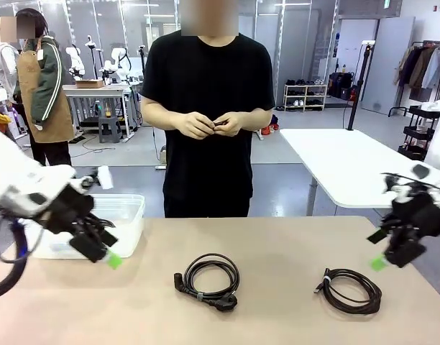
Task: Organize and store the cables.
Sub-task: Place the Power Cable into the Organizing box.
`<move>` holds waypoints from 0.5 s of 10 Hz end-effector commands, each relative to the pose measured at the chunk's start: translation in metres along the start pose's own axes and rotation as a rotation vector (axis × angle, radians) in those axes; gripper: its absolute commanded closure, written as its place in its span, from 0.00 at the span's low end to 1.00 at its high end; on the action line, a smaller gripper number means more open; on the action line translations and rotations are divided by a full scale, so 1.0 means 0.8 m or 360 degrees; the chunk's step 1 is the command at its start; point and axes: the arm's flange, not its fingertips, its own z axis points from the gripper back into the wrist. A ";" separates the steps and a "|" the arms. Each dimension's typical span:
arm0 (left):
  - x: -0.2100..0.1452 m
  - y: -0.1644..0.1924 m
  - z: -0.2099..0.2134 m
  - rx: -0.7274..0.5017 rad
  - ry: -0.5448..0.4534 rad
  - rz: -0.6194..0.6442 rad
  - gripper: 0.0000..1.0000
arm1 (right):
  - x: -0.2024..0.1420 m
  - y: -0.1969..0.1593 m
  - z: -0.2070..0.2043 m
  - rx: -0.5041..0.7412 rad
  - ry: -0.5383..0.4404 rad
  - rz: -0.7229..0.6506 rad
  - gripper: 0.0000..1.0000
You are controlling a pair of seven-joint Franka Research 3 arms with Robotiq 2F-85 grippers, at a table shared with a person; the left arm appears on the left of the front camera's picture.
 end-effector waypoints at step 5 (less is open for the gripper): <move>0.127 -0.015 -0.099 0.0302 0.0328 0.0312 0.00 | -0.148 -0.002 0.056 -0.0062 -0.0305 0.0060 0.00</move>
